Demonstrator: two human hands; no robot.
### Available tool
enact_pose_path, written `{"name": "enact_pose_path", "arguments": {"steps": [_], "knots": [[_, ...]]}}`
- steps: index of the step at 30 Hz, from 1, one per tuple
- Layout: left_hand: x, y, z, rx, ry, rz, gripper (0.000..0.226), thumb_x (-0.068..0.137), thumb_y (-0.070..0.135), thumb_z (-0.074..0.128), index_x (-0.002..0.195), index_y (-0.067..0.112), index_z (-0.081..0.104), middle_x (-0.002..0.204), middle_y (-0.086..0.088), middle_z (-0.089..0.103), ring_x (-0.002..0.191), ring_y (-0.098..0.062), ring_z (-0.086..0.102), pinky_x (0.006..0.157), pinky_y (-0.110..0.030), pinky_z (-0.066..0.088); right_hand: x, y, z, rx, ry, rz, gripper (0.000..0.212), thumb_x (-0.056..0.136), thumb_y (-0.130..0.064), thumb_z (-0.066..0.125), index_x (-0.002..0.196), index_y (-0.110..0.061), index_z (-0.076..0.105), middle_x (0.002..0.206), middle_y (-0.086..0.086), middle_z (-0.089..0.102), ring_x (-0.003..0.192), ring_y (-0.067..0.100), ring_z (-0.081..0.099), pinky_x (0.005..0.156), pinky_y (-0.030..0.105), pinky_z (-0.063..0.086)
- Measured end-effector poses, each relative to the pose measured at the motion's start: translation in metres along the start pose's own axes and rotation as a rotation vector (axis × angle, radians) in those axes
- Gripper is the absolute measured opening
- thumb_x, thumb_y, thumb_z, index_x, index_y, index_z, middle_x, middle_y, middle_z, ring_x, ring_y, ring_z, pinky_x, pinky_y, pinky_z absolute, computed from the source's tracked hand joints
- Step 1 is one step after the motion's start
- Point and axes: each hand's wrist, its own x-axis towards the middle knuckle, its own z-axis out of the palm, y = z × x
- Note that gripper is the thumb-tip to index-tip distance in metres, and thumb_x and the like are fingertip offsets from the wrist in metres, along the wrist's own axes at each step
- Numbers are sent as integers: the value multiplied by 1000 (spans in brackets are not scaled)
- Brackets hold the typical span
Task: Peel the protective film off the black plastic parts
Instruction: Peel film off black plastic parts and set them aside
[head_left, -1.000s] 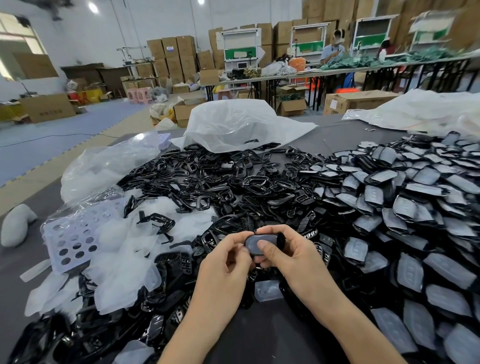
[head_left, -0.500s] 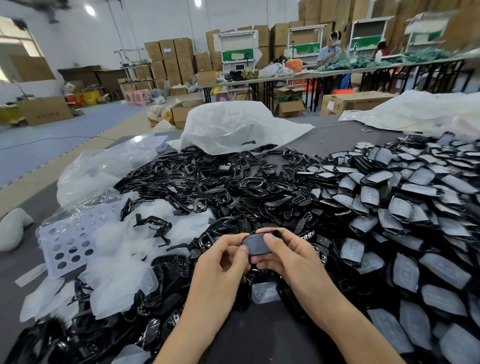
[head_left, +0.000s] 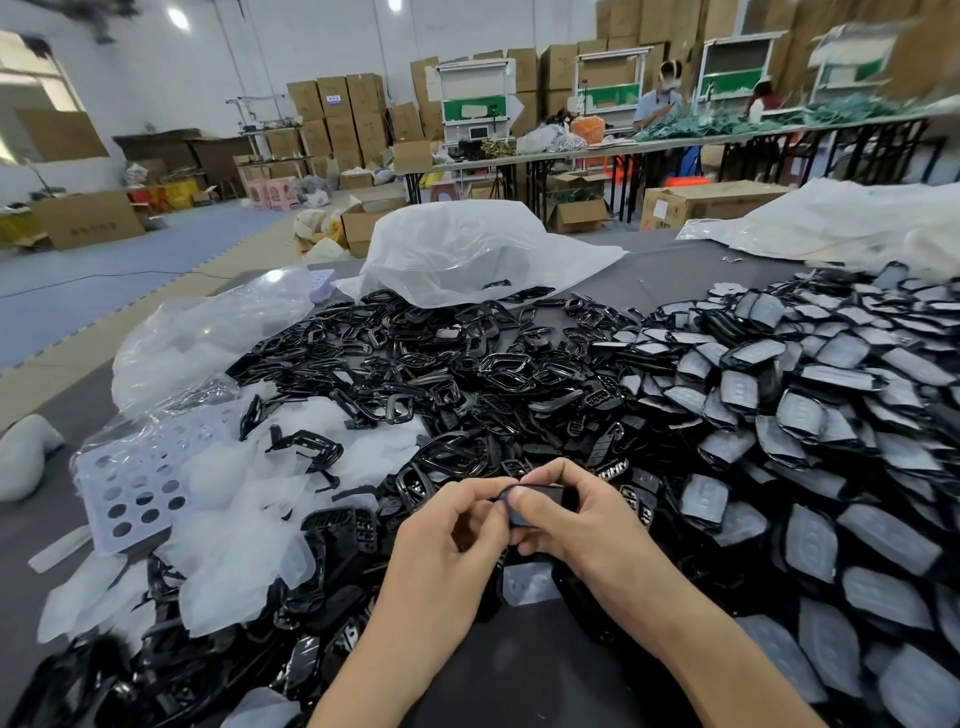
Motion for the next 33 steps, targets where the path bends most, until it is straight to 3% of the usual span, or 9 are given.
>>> {"name": "enact_pose_path", "arguments": {"steps": [4,6,9,14,20,23,29,33], "knots": [[-2,0,3,45,-1,24,34,96,11,60,104,42,71,87,10,70,81,-6,66,73,-15,49,-2,-3,0,-47,11,-13,12,90,-3,71,86,-8,60,78,13,72,67,20,68,63,24,56],[-3,2,5,22,-7,24,35,99,10,55,111,40,70,94,13,72,89,-5,68,75,-11,49,-3,-5,1,-71,42,-34,15,90,-2,70,82,-8,58,74,11,70,63,21,67,61,25,55],[-5,5,7,-66,-23,-23,31,102,11,50,115,32,70,91,15,75,84,-1,70,72,-6,47,-4,-8,3,-65,86,-55,20,90,1,67,78,-7,53,77,12,68,60,24,65,58,27,54],[-3,7,8,-152,-23,-61,24,99,6,57,102,25,71,72,8,72,69,0,67,67,-8,47,-4,-8,5,-66,54,-63,21,90,4,65,78,-6,50,67,5,68,55,18,64,57,24,54],[0,4,6,-165,-10,-83,17,97,11,61,101,25,70,79,-1,74,75,-11,71,73,-19,54,-4,-5,3,-64,14,-36,6,94,-2,65,90,-5,61,73,3,70,64,16,67,65,24,56],[-2,5,7,-136,69,-46,21,97,11,60,104,29,67,80,6,74,77,-6,71,72,-12,50,-5,-7,1,-47,-5,-37,12,95,-6,65,105,-10,71,85,3,75,74,18,72,70,23,57],[-6,4,8,56,196,110,21,96,17,61,98,38,65,90,19,72,84,-1,69,71,-8,48,-7,-7,3,-47,-12,-75,19,95,-3,64,108,-12,74,91,6,76,82,18,74,76,24,59],[-8,2,11,220,161,280,24,99,19,49,115,24,67,115,17,66,108,-6,65,90,-17,50,-8,-7,6,9,23,-113,17,97,-1,61,110,-7,69,98,14,75,89,23,75,79,25,59]]}}
